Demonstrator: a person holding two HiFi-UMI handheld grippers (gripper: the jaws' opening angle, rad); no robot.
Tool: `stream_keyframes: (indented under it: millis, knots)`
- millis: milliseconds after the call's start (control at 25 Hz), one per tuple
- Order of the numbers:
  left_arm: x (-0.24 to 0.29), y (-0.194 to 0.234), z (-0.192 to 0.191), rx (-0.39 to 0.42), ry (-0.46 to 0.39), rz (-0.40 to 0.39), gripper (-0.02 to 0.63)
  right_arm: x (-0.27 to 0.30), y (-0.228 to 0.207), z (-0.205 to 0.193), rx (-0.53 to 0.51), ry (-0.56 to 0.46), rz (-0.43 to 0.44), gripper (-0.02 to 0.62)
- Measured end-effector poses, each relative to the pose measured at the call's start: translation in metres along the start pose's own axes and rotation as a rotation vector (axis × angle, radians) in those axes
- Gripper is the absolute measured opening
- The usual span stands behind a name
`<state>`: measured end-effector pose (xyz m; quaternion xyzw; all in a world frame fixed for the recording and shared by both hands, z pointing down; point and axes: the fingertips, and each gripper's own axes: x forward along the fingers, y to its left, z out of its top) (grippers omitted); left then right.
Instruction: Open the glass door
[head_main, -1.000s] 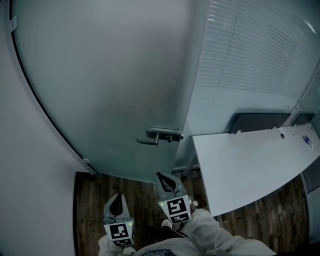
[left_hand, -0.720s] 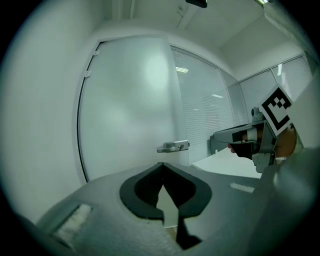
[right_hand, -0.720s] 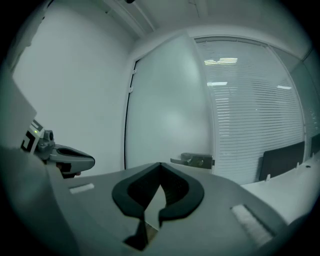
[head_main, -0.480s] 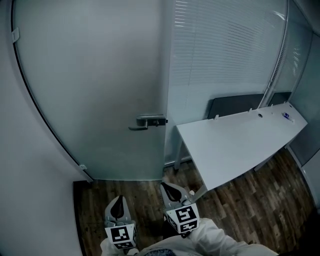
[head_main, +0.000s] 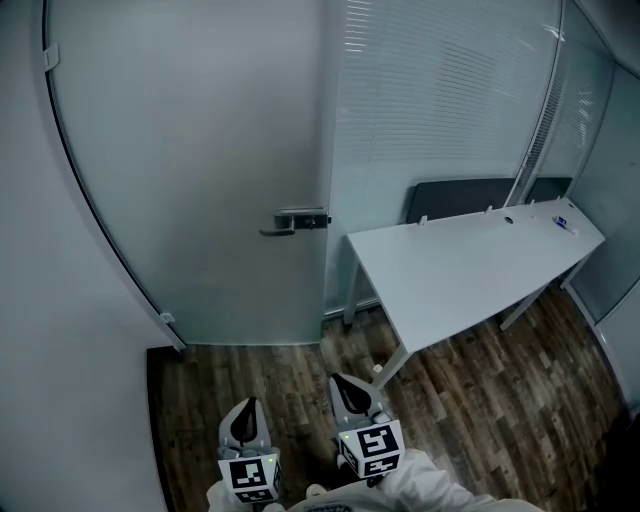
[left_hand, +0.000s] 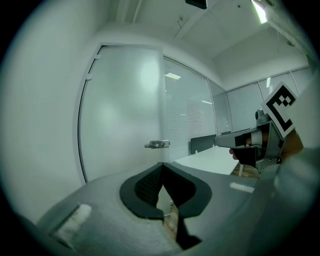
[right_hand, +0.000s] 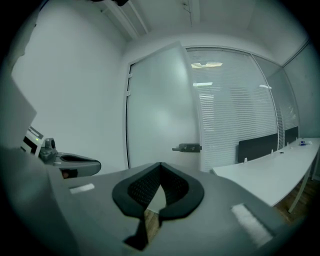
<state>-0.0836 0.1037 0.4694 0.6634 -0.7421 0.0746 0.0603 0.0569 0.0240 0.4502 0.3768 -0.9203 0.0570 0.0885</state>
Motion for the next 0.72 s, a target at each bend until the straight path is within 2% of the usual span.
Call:
stream_keyframes:
  millis: [360, 720]
  knots:
    - [-0.009, -0.031, -0.002, -0.005, 0.023, 0.018, 0.003, -0.036, -0.026, -0.001, 0.022, 0.012, -0.015, 0.003]
    - [-0.012, -0.096, -0.003, 0.038, 0.029, -0.022, 0.003, -0.073, -0.056, -0.017, 0.041, 0.037, -0.009, 0.003]
